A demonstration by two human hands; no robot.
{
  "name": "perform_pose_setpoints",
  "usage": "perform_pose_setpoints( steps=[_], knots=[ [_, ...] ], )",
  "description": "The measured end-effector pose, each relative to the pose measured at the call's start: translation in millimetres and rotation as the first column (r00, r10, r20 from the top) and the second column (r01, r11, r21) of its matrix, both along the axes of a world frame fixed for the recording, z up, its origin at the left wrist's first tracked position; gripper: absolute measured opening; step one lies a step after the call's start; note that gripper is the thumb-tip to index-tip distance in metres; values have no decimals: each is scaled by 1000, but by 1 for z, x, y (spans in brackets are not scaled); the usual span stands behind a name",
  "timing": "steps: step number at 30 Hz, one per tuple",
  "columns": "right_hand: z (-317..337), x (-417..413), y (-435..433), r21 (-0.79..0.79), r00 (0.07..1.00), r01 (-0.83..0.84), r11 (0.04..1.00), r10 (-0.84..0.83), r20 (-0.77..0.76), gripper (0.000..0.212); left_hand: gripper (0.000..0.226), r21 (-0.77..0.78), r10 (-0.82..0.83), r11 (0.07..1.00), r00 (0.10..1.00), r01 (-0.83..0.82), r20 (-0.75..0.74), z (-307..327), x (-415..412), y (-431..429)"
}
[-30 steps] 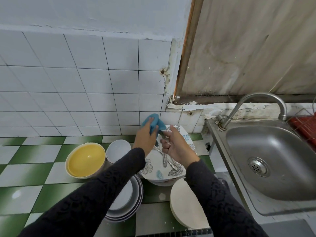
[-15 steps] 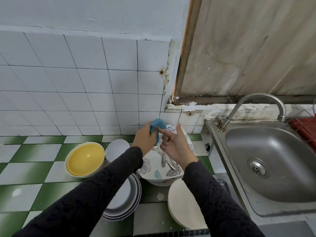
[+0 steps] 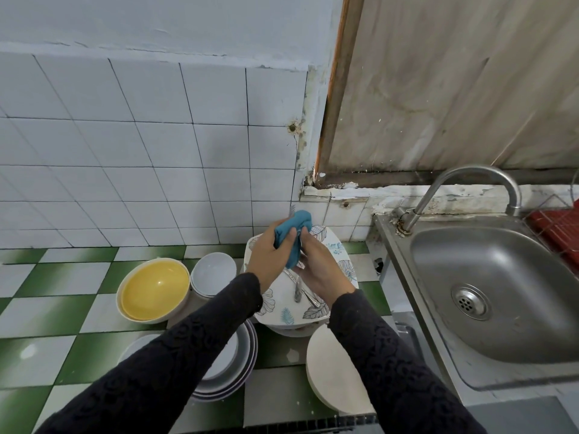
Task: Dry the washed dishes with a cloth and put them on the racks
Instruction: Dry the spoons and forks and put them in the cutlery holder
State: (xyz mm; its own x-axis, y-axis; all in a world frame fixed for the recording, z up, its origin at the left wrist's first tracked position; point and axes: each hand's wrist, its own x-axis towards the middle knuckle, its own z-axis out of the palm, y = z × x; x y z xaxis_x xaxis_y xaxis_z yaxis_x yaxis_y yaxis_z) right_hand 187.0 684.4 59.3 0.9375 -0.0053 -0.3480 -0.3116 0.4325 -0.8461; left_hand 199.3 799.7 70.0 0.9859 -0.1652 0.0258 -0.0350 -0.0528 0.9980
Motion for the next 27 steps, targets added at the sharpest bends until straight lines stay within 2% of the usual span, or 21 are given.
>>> perform_pose_setpoints(
  steps=[3,8,13,16,18,20,22,24,27],
  knots=[
    [-5,-2,-1,-5,994,65,998,-65,87,37,33,-145,11,989,994,-27,-109,4,-6,0],
    [-1,2,8,-96,985,130,987,-117,128,33,51,-321,-26,945,968,-58,-250,2,-6,6],
    [4,3,2,-89,986,72,993,-57,155,29,30,-514,-11,828,910,-224,-414,-4,0,25],
    [2,6,-5,67,976,192,979,-198,91,24,38,-542,-20,777,847,-321,-531,-8,7,41],
    [1,7,-8,227,947,313,922,-322,2,36,52,-526,-39,782,816,-334,-576,-10,10,52],
    [3,10,-11,302,927,370,879,-372,-51,44,63,-508,-64,802,800,-314,-597,-11,12,61],
    [4,11,-11,287,935,352,891,-348,-68,33,72,-496,-80,817,794,-294,-603,-12,15,69],
    [5,11,-11,197,954,300,933,-291,-77,5,72,-467,-57,836,801,-288,-595,-12,18,75],
    [2,13,-12,83,955,288,954,-280,-93,14,54,-422,33,842,815,-334,-578,-14,25,76]
  ],
)
